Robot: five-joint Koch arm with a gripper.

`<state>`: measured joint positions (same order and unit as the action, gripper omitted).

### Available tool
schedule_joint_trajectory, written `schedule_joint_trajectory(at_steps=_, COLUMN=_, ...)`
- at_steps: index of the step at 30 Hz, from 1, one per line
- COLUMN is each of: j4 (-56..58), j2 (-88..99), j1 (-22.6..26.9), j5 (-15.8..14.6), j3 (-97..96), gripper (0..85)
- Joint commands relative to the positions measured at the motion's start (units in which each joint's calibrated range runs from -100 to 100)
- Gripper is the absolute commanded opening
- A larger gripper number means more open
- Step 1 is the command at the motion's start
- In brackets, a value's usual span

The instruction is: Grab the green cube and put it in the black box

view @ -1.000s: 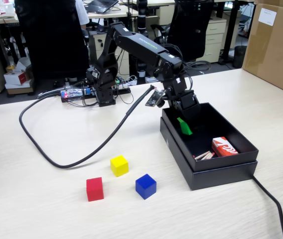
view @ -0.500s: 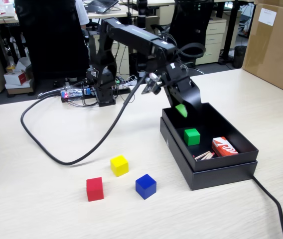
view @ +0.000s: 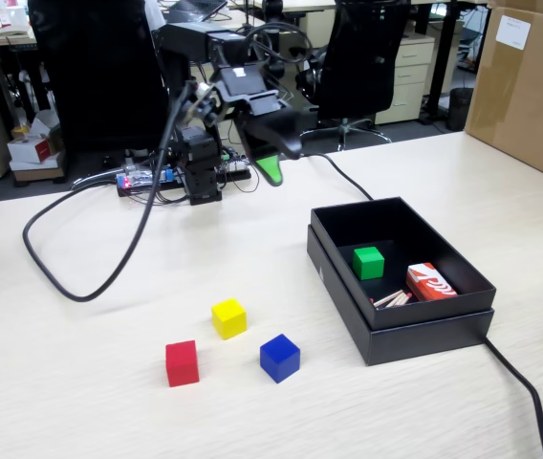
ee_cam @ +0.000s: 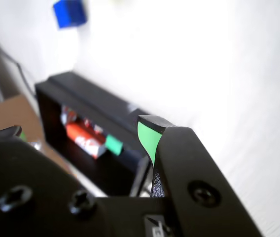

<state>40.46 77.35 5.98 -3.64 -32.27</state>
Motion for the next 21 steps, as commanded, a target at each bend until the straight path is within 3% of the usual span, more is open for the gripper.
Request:
schedule_joint_trajectory(at_steps=1, j4=-5.5, j2=8.9, j1=-2.3, j5=0.3, j3=-4.8, gripper=46.8)
schedule_joint_trajectory(at_steps=9, j4=-10.7, j2=20.7, j1=-5.2, j5=0.3, j3=-23.3, gripper=49.6)
schedule_joint_trajectory(at_steps=13, j4=-17.9, j2=21.3, j1=-6.1, j5=0.5, j3=-32.6, gripper=49.6)
schedule_joint_trajectory(at_steps=18, j4=-33.8, j2=21.4, j1=-7.5, j5=3.4, j3=-47.6, gripper=48.7)
schedule_joint_trajectory(at_steps=21, j4=-36.3, j2=21.2, j1=-7.6, j5=3.6, j3=-51.1, gripper=48.5)
